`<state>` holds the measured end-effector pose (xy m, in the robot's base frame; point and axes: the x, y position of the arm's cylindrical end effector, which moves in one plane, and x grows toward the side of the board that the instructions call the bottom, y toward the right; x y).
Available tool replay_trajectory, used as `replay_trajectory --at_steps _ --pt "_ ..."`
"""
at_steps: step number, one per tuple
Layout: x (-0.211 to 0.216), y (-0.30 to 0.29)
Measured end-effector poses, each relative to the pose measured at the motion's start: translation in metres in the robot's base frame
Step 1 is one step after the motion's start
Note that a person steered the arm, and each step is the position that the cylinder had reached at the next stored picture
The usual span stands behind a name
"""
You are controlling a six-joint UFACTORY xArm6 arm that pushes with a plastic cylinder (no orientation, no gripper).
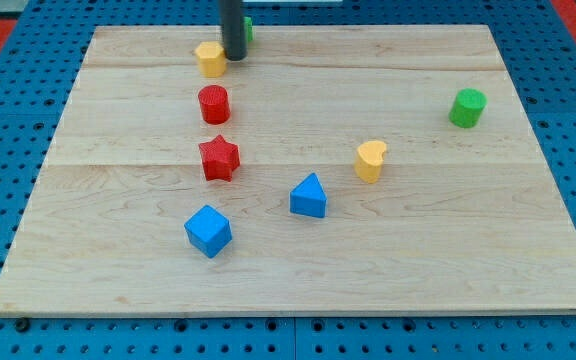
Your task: Put the green star diagonally top right to the yellow heart
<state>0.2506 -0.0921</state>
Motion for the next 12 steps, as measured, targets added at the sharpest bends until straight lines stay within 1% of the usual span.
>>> replay_trajectory --at_steps 1,3,4,5,6,7,8,9,10,11,12 --pt "0.0 -0.037" --pt "-0.059 -0.041" --pt "-0.053 0.0" --pt "-0.036 0.128" --pt "-0.047 0.161" --pt "-0.059 0.131" --pt "-0.058 0.153" --pt "-0.058 0.196" --pt "-0.014 0.225" --pt "0.049 0.235" --pt "0.009 0.301"
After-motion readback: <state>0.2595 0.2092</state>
